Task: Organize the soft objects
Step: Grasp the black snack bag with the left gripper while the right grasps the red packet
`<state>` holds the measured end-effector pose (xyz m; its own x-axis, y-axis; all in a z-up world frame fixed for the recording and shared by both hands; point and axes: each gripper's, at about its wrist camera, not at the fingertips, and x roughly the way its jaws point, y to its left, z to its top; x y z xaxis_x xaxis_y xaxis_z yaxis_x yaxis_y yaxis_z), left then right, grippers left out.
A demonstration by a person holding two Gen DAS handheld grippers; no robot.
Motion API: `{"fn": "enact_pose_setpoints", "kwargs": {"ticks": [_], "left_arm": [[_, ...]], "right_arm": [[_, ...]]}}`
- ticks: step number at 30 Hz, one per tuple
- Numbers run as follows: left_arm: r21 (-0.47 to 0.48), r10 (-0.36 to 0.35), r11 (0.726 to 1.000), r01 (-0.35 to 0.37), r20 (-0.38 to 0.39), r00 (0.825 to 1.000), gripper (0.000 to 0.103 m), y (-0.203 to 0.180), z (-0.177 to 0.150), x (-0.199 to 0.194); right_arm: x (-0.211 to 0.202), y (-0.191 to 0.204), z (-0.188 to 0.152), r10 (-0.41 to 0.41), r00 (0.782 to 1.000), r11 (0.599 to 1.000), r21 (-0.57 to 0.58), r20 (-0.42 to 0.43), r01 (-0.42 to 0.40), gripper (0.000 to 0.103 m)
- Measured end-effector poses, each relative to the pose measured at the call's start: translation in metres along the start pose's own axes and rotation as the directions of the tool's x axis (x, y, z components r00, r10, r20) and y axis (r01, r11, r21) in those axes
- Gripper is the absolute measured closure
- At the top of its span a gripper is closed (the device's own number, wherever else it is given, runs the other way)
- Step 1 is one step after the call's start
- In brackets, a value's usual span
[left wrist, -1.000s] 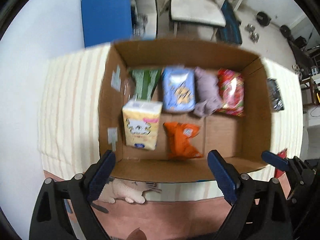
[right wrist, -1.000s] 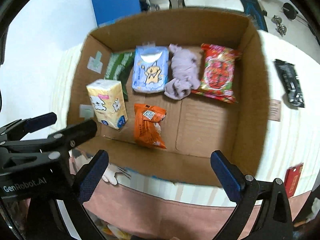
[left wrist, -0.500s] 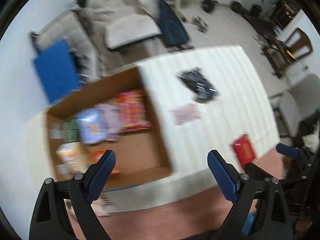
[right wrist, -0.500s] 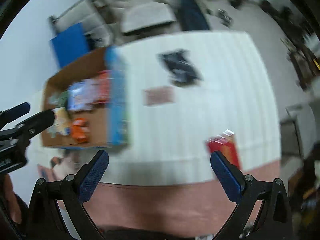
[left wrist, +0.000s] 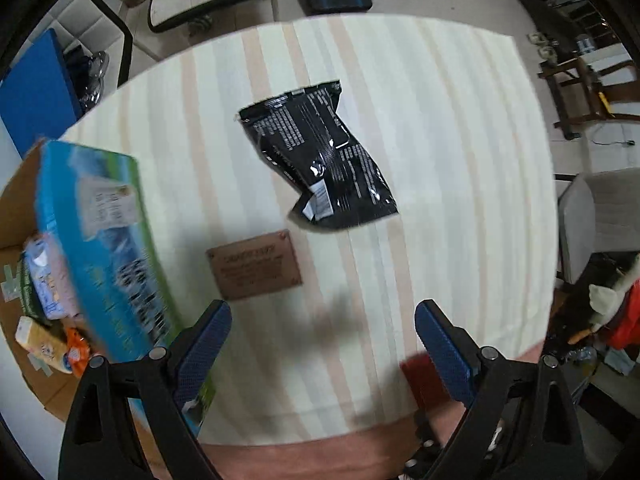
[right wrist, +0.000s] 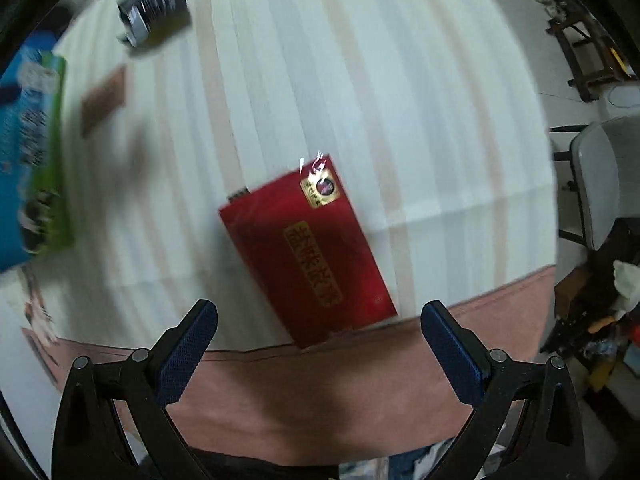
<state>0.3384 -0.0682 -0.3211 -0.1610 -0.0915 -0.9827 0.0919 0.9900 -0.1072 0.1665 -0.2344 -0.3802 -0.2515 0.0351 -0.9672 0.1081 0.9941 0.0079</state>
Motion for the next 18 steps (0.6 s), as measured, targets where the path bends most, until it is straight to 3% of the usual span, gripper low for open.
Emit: {"fn": "enact_pose_setpoints", "kwargs": {"ticks": [7,9,13,18], "left_arm": [[-0.101,-0.040,0.994,0.038,-0.014,0.999,0.009,0.011,0.038,0.028],[-0.140,-0.058,0.989,0.056,-0.013,0.998,0.009,0.017,0.050,0.031],[-0.147,-0.061,0.988,0.054,-0.039,0.997,0.009,0.017,0.069,0.043],[-0.130,-0.037,0.991,0.026,-0.083,0.996,0.009,0.011,0.083,0.062]], "right_arm": [[0.038,0.015,0.016,-0.112,0.991,0.989,-0.105,-0.076,0.103,0.003],[0.040,0.016,0.019,-0.107,0.991,0.990,-0.103,-0.085,0.098,0.020],[0.041,0.017,0.025,-0.093,0.990,0.991,-0.102,-0.108,0.082,0.024],[0.026,0.008,0.038,-0.076,0.995,0.997,-0.039,-0.059,0.073,0.028]]}}
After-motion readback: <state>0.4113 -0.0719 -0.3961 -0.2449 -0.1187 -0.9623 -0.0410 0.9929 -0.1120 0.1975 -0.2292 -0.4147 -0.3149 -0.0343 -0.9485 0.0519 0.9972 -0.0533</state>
